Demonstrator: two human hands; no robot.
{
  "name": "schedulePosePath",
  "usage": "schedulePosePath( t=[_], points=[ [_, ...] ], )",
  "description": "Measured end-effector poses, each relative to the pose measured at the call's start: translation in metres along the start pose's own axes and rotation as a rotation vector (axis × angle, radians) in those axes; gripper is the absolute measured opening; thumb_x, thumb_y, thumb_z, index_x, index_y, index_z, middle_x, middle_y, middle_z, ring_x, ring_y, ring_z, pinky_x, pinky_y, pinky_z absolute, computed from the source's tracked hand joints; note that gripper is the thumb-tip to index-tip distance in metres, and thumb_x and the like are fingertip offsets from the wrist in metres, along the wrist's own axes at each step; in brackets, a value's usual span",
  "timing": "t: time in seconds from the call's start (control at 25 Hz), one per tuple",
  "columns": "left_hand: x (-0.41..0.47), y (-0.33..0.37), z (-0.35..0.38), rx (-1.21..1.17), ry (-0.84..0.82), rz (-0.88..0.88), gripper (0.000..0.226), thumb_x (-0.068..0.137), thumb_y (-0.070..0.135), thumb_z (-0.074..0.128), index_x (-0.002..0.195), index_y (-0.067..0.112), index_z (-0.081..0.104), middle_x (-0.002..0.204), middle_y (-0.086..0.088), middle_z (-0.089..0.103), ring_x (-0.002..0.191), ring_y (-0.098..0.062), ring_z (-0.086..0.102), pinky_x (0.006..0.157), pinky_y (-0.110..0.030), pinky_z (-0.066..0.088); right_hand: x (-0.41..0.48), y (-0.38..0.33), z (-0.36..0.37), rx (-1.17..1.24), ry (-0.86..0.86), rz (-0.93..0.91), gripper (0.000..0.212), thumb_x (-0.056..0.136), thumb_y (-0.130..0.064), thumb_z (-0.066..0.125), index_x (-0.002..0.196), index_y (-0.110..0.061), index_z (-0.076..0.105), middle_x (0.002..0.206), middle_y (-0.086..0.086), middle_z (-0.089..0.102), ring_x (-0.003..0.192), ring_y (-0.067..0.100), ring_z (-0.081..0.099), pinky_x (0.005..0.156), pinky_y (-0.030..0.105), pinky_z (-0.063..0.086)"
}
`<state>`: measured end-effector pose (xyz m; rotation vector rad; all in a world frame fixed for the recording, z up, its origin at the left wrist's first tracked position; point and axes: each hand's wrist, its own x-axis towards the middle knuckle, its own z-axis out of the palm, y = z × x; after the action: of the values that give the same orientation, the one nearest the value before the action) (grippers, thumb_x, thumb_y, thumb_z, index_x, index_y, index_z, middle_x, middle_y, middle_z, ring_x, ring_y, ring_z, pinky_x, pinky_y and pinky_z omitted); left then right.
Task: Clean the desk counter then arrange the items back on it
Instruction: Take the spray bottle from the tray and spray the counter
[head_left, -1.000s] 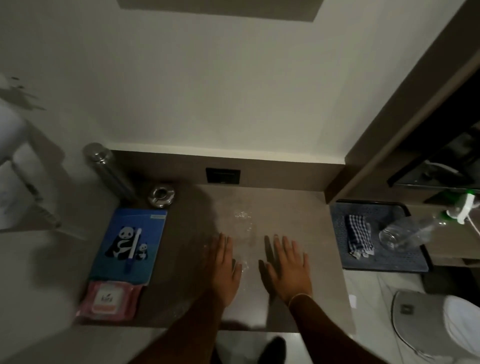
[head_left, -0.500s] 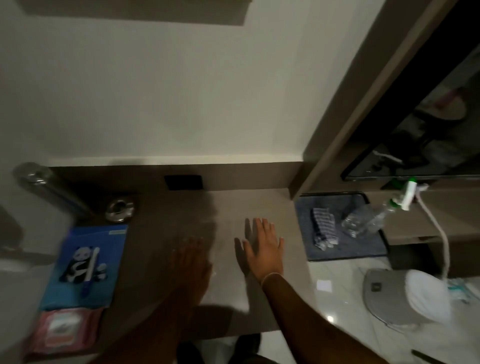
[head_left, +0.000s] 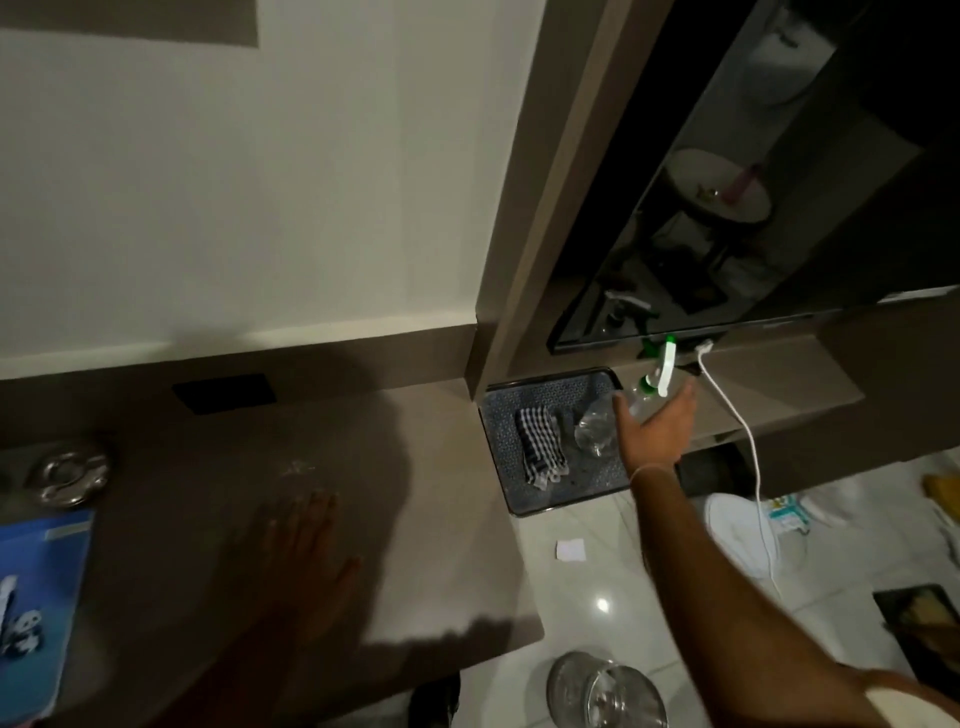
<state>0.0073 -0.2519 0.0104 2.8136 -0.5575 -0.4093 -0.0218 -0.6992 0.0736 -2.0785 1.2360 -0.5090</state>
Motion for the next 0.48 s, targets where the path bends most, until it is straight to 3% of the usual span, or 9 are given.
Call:
schedulePosePath(
  t=[0.12, 0.2, 0.32, 0.4, 0.48],
  points=[
    [-0.006, 0.009, 0.005, 0.155, 0.027, 0.063, 0.083, 0.082, 0.058, 0.034, 0.145, 0.006, 0.052, 0.149, -0.02, 0.053, 0.143, -0.037, 0.033, 0.125, -0.043, -0.01, 0.035, -0.015, 0.004, 0.329, -0.092, -0.003, 0.09, 0.094, -0.022, 0.078, 0.166, -0.015, 0.024, 0.167, 0.012, 0.038, 0.154, 0.029, 0.038, 0.129, 0.045, 0.032],
    [-0.008, 0.006, 0.009, 0.209, 0.031, 0.081, 0.079, 0.082, 0.057, 0.039, 0.143, 0.009, 0.055, 0.145, -0.017, 0.058, 0.138, -0.034, 0.033, 0.123, -0.038, -0.016, 0.044, -0.022, 0.013, 0.456, -0.077, 0.006, 0.076, 0.095, -0.011, 0.076, 0.16, -0.009, 0.037, 0.153, 0.019, 0.053, 0.137, 0.027, 0.055, 0.123, 0.045, 0.042],
    [-0.012, -0.009, 0.022, 0.188, -0.021, 0.002, 0.086, 0.087, 0.062, 0.036, 0.16, 0.018, 0.023, 0.167, -0.009, 0.026, 0.156, -0.03, 0.017, 0.124, -0.045, -0.008, 0.041, -0.021, 0.025, 0.532, -0.1, 0.074, 0.064, 0.097, -0.01, 0.074, 0.155, -0.009, 0.047, 0.128, 0.012, 0.065, 0.112, 0.018, 0.06, 0.115, 0.044, 0.05],
    [-0.014, -0.017, 0.028, 0.146, -0.047, -0.054, 0.088, 0.088, 0.061, 0.038, 0.161, 0.02, 0.014, 0.17, -0.006, 0.016, 0.158, -0.026, 0.009, 0.123, -0.048, -0.005, 0.034, -0.015, 0.03, 0.454, -0.162, 0.021, 0.064, 0.099, -0.016, 0.072, 0.156, -0.011, 0.046, 0.124, 0.004, 0.061, 0.113, 0.016, 0.057, 0.116, 0.04, 0.048],
    [-0.015, -0.022, 0.03, 0.122, -0.065, -0.102, 0.088, 0.089, 0.059, 0.041, 0.161, 0.02, 0.01, 0.17, -0.006, 0.013, 0.158, -0.026, 0.004, 0.124, -0.05, -0.004, 0.028, -0.004, 0.036, 0.336, -0.218, -0.071, 0.066, 0.101, -0.024, 0.071, 0.158, -0.011, 0.041, 0.136, 0.005, 0.059, 0.124, 0.018, 0.056, 0.117, 0.034, 0.043]
  ],
)
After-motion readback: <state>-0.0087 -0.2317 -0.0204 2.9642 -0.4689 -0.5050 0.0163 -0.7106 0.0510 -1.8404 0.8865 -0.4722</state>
